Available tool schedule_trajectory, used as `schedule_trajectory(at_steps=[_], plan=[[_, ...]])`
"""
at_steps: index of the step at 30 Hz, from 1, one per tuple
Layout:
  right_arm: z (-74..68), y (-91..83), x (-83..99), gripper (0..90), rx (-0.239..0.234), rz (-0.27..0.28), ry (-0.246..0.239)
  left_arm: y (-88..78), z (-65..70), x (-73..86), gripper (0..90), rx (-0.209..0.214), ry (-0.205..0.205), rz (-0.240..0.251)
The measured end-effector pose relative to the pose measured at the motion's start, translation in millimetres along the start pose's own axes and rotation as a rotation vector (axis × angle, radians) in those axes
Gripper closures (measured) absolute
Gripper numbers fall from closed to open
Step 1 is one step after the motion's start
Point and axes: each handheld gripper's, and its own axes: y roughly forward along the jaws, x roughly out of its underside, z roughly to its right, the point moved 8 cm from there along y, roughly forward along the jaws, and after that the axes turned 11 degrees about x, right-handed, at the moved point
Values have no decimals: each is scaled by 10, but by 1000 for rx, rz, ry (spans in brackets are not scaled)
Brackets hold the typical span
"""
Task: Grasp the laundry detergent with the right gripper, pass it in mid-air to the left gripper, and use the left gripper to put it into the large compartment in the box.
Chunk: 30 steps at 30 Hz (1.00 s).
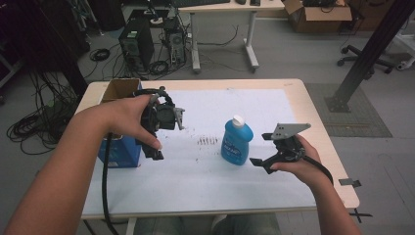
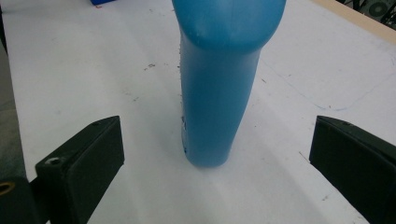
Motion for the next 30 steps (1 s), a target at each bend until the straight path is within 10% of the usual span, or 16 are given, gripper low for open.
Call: schedule_trajectory(at_steps=[30], plan=[[-121, 543, 176, 10, 17, 212, 110, 142, -10, 22, 57, 13, -10, -2]])
